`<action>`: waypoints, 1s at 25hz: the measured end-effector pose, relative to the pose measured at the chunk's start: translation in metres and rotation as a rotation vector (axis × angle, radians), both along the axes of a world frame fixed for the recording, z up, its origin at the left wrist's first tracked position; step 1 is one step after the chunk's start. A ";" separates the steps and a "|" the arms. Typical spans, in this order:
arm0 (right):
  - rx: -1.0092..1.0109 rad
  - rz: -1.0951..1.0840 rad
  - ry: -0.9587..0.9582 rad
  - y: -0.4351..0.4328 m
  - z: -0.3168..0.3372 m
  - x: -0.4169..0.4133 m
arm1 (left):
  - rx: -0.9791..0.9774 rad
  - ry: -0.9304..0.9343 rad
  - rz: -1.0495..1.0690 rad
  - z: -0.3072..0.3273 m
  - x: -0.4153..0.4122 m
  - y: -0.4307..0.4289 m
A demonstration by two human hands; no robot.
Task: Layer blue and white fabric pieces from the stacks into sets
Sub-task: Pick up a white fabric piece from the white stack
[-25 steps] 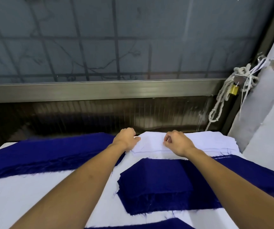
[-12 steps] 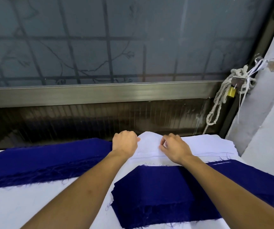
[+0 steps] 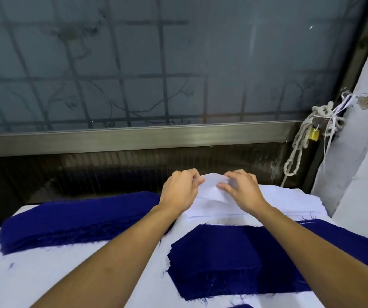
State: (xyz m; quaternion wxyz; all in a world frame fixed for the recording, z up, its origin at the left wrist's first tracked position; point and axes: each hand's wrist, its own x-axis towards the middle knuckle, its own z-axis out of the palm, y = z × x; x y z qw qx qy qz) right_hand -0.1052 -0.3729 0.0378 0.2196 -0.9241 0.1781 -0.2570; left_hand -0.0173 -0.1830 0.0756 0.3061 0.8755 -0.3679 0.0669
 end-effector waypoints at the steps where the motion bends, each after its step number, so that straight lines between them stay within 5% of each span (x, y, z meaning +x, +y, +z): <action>1: 0.017 -0.017 0.022 0.000 0.004 -0.005 | 0.009 0.004 0.008 0.006 0.000 0.006; 9: -0.155 -0.036 0.095 0.005 0.030 -0.016 | 0.139 -0.057 0.084 0.035 -0.017 0.024; 18: -0.168 -0.018 0.243 -0.012 -0.009 0.005 | 0.340 -0.181 0.140 -0.004 0.017 -0.003; 25: -0.088 0.102 0.044 0.012 -0.020 0.027 | 0.207 -0.132 0.100 -0.013 0.020 -0.009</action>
